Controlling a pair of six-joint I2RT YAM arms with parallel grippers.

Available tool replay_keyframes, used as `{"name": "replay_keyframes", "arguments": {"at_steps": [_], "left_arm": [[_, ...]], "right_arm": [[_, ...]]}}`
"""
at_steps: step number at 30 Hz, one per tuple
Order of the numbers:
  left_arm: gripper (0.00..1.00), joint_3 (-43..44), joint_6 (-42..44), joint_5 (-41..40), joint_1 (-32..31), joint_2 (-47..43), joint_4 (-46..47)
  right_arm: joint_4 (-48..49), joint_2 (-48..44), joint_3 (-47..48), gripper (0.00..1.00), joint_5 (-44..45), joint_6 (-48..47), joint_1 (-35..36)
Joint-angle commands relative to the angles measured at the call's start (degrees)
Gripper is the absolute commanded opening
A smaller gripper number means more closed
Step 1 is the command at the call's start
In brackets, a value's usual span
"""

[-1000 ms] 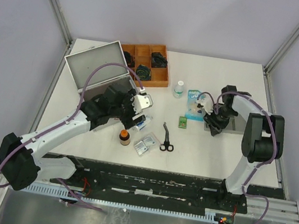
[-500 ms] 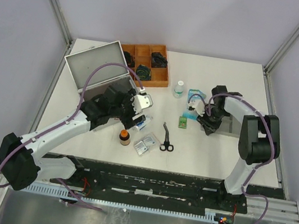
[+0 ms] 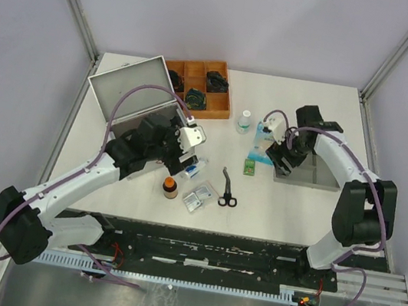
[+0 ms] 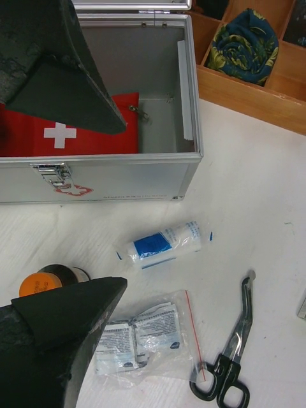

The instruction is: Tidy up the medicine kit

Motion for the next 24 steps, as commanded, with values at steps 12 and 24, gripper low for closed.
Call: {"name": "replay_keyframes", "arguments": {"at_steps": [12, 24], "left_arm": [[0.99, 0.13, -3.69, -2.97, 2.63, -4.21, 4.65], [0.99, -0.43, -3.65, -1.71, 2.96, -5.74, 5.02]], "right_arm": [[10.85, 18.1, 27.72, 0.68, 6.4, 36.02, 0.0], [6.88, 33.46, 40.8, 0.54, 9.16, 40.04, -0.99]]}}
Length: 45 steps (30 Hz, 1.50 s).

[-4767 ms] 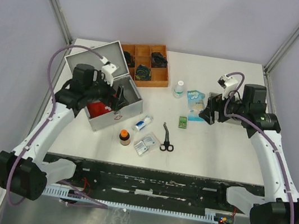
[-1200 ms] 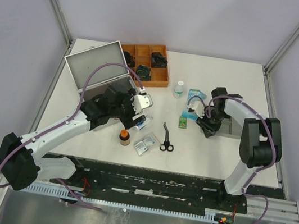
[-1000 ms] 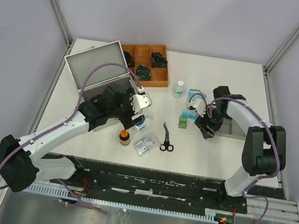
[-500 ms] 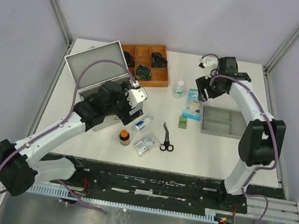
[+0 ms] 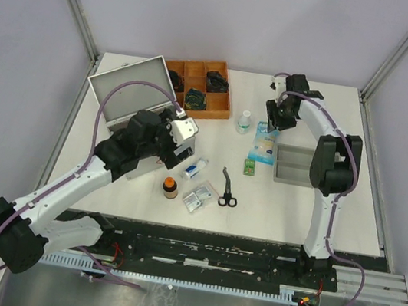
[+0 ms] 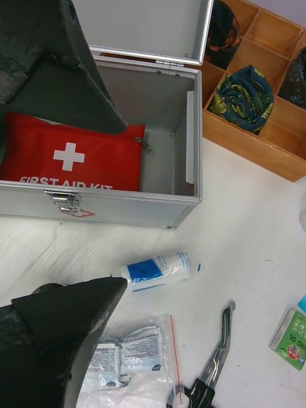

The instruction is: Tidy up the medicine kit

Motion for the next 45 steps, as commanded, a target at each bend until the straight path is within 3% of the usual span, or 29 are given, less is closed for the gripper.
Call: {"name": "replay_keyframes", "arguments": {"at_steps": [1, 12, 23, 45], "left_arm": [[0.99, -0.41, -1.94, 0.6, 0.34, -1.52, 3.27], [0.99, -0.33, -1.96, 0.48, 0.48, -2.11, 3.3], [0.99, -0.4, -1.9, -0.04, 0.74, -2.49, 3.55], [0.99, 0.13, -0.06, -2.31, 0.89, -2.86, 5.02]], "right_arm": [[-2.25, 3.38, 6.09, 0.53, 0.94, 2.38, -0.92], [-3.85, 6.31, 6.48, 0.37, -4.36, 3.33, -1.98], [-2.33, 2.91, 7.05, 0.01, -9.08, 4.23, -3.97], [1.73, -17.66, 4.69, 0.01, -14.86, 4.43, -4.62]]}}
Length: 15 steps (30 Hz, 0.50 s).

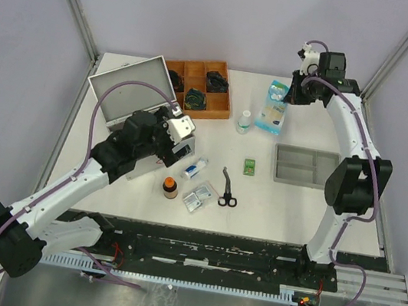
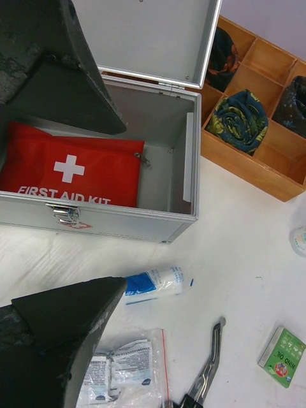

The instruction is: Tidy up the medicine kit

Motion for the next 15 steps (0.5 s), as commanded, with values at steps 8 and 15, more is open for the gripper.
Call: {"name": "replay_keyframes", "arguments": {"at_steps": [8, 15], "left_arm": [[0.99, 4.19, -0.49, 4.03, 0.29, 0.6, 2.51], [0.99, 10.47, -7.18, 17.37, 0.3, 7.07, 3.07]], "right_arm": [[3.56, -15.49, -8.3, 0.01, -10.45, -0.39, -0.02], [9.62, -25.24, -18.58, 0.01, -18.06, 2.08, 1.96]]}}
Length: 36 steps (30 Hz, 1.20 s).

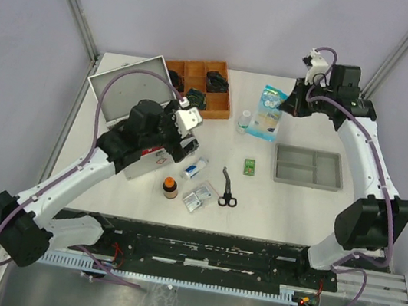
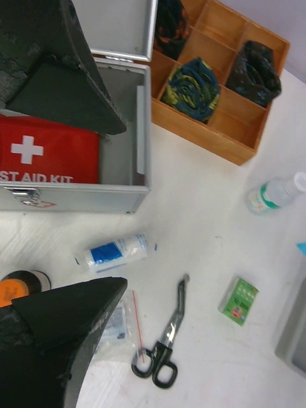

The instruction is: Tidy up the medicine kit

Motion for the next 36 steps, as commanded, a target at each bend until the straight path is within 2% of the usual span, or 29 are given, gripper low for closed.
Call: {"name": "replay_keyframes", "arguments": {"at_steps": [1, 5, 11, 15, 17, 19, 22, 24, 28, 32, 34, 36], "left_arm": [[0.99, 5.94, -6.79, 12.59, 0.28, 3.88, 4.17], [0.98, 7.45, -15.19, 20.35, 0.14, 8.12, 12.14], [0.96, 9.15, -26.33, 26.86, 0.12, 14.5, 23.82], [0.96, 8.58, -32.0, 24.72, 0.08, 16.99, 30.3], [0.93, 8.19, -33.39, 24.74, 0.08, 18.37, 32.96], [0.83, 7.89, -35.72, 25.52, 0.08, 19.41, 34.85], [0.6, 7.29, -38.99, 28.62, 0.08, 20.69, 38.06], [0.5, 6.77, -40.75, 29.69, 0.04, 21.23, 39.93], [0.41, 6.42, -42.14, 30.98, 0.07, 22.05, 42.27], [0.17, 6.61, -41.78, 32.33, 0.14, 21.98, 42.52], [0.06, 6.88, -39.86, 32.48, 0.23, 21.4, 40.64], [0.03, 7.6, -36.78, 32.86, 0.32, 20.59, 36.25]], "right_arm": [[7.46, -7.51, -5.11, 0.01, -6.8, 2.24, 2.11], [11.92, -11.55, -9.96, 0.01, -8.47, 5.11, 5.4], [16.48, -15.51, -14.46, 0.01, -9.51, 7.08, 9.78], [18.02, -17.08, -15.96, 0.01, -11.25, 7.75, 10.8], [19.0, -17.99, -17.12, 0.01, -11.96, 7.76, 10.99], [19.43, -18.6, -17.86, 0.01, -12.03, 7.88, 11.18], [19.8, -19.27, -18.81, 0.01, -12.3, 7.87, 11.18], [20.37, -19.86, -19.58, 0.01, -12.5, 8.12, 11.16], [21.51, -20.68, -20.84, 0.01, -12.83, 9.07, 11.28], [21.08, -21.1, -21.58, 0.01, -12.83, 8.73, 11.24], [19.91, -21.25, -21.45, 0.04, -12.78, 7.63, 11.25], [18.58, -21.37, -21.04, 0.11, -12.18, 6.68, 11.3]]}}
